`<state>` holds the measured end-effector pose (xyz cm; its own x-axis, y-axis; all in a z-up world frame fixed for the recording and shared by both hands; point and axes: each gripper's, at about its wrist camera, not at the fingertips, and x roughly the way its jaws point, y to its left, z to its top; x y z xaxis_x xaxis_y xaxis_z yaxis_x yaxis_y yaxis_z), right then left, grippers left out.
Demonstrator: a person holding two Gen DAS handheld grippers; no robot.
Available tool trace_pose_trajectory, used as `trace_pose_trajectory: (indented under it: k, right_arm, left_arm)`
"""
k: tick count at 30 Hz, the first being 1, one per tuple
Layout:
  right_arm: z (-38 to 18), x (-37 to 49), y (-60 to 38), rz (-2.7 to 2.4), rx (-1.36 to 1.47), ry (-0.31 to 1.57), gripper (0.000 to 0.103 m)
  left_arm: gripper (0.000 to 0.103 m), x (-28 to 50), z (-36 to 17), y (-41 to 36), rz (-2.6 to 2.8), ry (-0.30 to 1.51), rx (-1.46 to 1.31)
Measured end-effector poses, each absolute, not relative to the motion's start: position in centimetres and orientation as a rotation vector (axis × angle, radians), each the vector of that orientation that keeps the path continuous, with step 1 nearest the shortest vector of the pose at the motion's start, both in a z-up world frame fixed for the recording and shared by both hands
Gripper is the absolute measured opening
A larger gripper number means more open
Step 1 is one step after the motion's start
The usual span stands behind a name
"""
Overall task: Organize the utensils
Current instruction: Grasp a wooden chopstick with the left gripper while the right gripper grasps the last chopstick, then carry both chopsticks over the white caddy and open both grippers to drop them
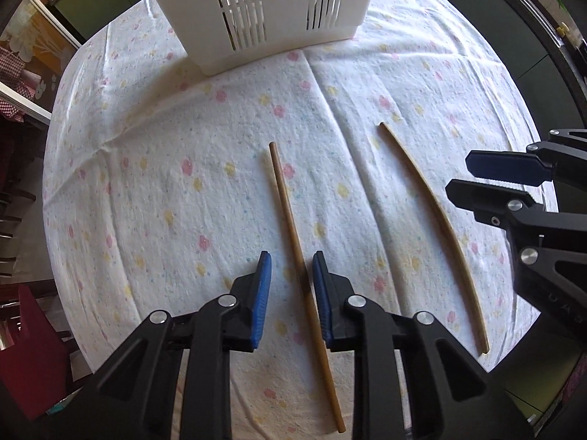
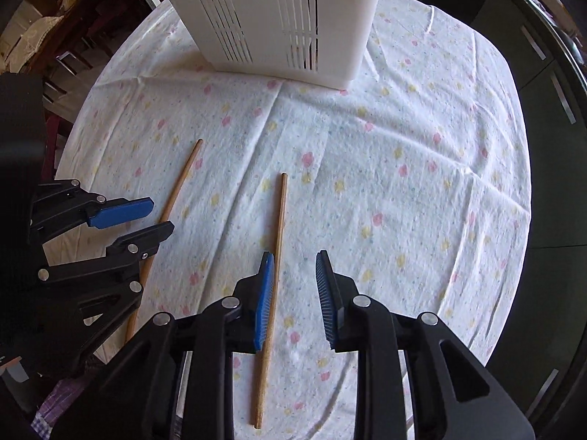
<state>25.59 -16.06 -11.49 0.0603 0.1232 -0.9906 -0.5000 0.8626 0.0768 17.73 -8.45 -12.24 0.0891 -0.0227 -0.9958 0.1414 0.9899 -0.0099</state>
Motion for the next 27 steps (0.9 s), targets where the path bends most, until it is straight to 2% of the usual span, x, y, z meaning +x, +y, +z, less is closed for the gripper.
trace_pose_trajectory:
  k: [3,4,6,7,14,23,26,27]
  right_arm:
    - [-12.0,26.0,-15.6,0.483,-0.327,1.448,0.024]
    - [-12.3,26.2,-15.1,0.481,-0.330,1.452,0.024]
    - [-12.7,26.7,-14.6,0.478,-0.336,1.456,0.024]
    - [-12.7,26.8,-14.3,0.481,-0.340,1.458,0.024]
    - [-14.2,27.9,-10.6,0.494,-0.379,1.490,0.024]
    - [-16.2,28.5,-8.1,0.480,-0.450,1.562,0.027]
    - [-16.1,28.2,-8.1,0.483,-0.447,1.553,0.023]
    - [-16.1,28.2,-8.3,0.481,-0.436,1.551,0.015]
  left_arm:
    - [0.023,18.5,-12.3,-8.6,-0.120,1.482,0.089]
    - [0.020,18.5,-12.4,-8.7,-0.120,1.477,0.095]
    - [0.007,18.6,-12.3,-8.8,-0.140,1.469,0.120]
    - [0.006,18.9,-12.2,-8.5,-0.145,1.472,0.124]
    - [0.005,18.1,-11.6,-6.0,-0.156,1.449,0.102]
    - [0.005,16.2,-7.3,-4.4,-0.191,1.260,0.147]
    - [0.005,16.0,-6.2,-4.8,-0.200,1.195,0.153]
    - [0.005,16.0,-5.8,-5.0,-0.205,1.177,0.154]
